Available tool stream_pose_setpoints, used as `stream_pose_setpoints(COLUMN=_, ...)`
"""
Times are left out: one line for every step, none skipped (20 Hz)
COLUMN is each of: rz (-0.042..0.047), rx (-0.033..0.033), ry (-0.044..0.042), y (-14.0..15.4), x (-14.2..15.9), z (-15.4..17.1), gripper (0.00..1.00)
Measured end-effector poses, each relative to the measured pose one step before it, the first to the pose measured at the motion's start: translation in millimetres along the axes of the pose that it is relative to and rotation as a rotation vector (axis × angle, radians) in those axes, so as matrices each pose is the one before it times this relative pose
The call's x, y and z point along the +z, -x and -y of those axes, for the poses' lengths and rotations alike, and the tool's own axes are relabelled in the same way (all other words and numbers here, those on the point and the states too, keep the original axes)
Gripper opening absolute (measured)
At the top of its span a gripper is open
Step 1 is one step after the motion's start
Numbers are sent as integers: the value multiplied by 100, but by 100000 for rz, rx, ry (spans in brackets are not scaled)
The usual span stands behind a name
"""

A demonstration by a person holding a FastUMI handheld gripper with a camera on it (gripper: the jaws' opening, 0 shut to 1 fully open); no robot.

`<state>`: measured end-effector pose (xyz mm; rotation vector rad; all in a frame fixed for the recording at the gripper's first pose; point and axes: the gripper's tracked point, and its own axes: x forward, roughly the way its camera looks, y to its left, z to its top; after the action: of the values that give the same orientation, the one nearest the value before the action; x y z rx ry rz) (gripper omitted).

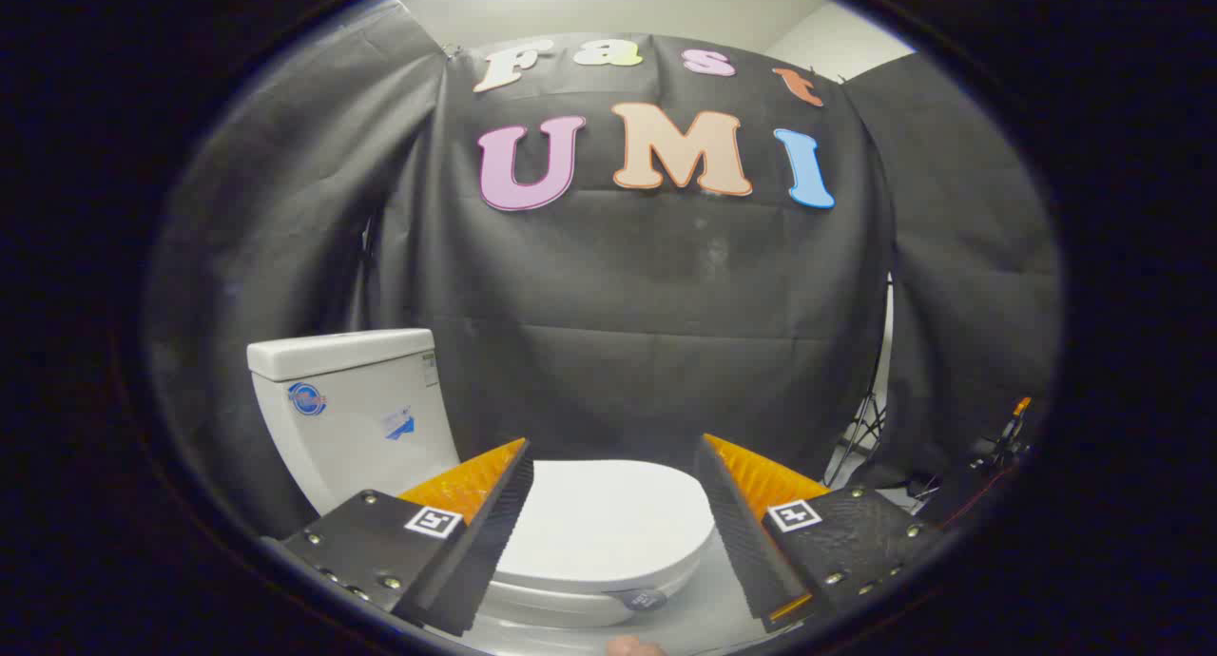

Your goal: Open the toilet lid.

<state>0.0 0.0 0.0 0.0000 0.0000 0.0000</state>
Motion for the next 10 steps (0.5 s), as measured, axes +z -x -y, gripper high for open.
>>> stream_pose_setpoints(rz=42, rx=-61, ry=98, y=-23, x=38, z=17, gripper=100)
stream_pose_setpoints(rz=-32, rx=-59, ry=-123, y=-83, x=-11, z=19, gripper=100)
stream_pose_setpoints(rz=100, rx=26, ry=-240, y=93, x=8, z=11, gripper=100)
stream_pose_setpoints(rz=66, rx=115, ry=-139, y=1, x=31, z=-32, gripper=100)
stream_pose_setpoints(rz=23, rx=-24, ry=100, y=-9, x=21, z=-24, gripper=100)
stream_pose_setpoints(rz=-54, rx=79, ry=180, y=-26, x=-67, z=7, gripper=100)
stream_pose_setpoints(rz=42, rx=7, ry=124, y=-20, x=68, z=-61, gripper=100)
stream_pose_setpoints(rz=-101, rx=-12, ry=129, y=5, x=-107, z=47, gripper=100)
stream_pose_setpoints(rz=52, rx=135, ry=22, y=-14, x=39, z=5, gripper=100)
stream_pose_setpoints(rz=281, rx=419, ry=35, y=-48, x=29, z=-154, gripper=100)
